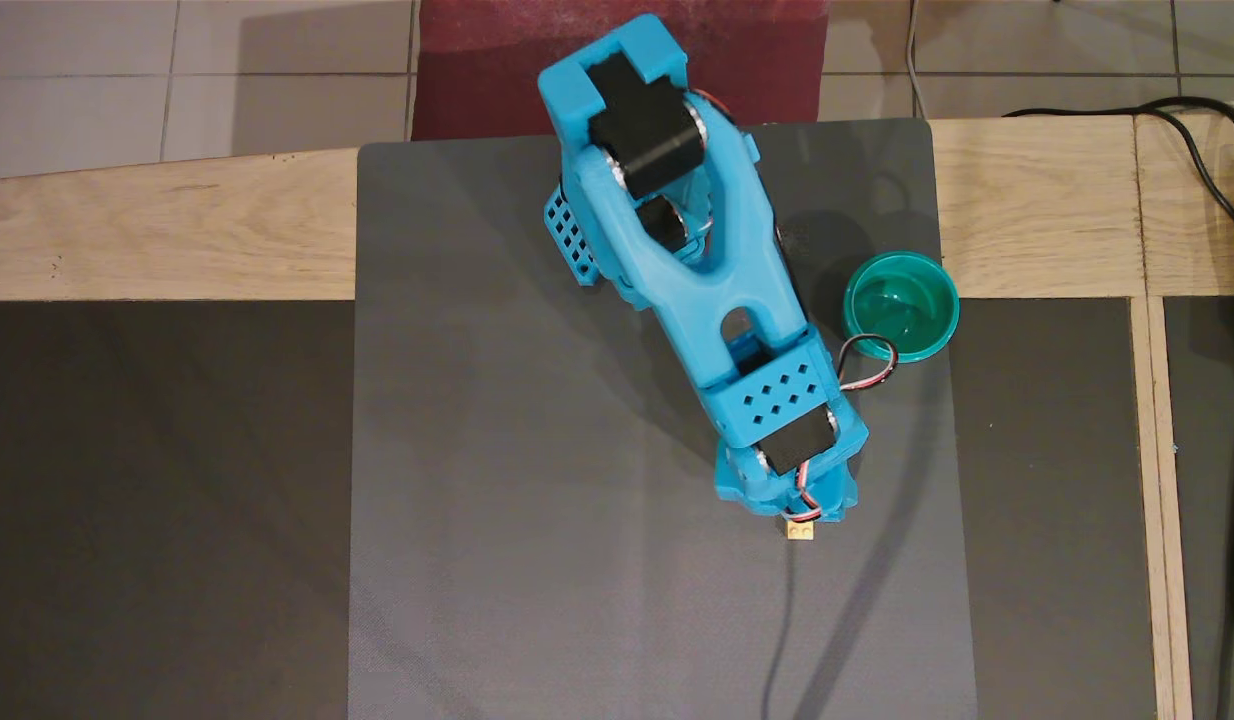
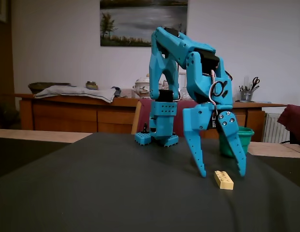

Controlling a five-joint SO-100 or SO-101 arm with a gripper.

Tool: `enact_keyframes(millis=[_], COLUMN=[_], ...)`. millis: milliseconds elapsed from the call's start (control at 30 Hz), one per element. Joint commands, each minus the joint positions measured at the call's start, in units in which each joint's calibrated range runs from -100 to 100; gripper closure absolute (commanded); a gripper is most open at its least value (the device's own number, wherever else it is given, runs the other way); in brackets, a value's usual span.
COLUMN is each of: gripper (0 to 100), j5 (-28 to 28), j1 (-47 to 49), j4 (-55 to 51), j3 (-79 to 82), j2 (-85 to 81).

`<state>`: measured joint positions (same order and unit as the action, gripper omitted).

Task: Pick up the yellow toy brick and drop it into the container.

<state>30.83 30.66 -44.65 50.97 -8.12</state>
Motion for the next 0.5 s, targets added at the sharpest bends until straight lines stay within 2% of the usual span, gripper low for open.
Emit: enact_keyframes(millis=[0, 467], gripper=[76, 76], j5=[0.2, 0.2], j1=[0.1, 0.4], j4=[2.2, 3.9], j3=[-1.0, -1.0], j2=[0.3, 0.4])
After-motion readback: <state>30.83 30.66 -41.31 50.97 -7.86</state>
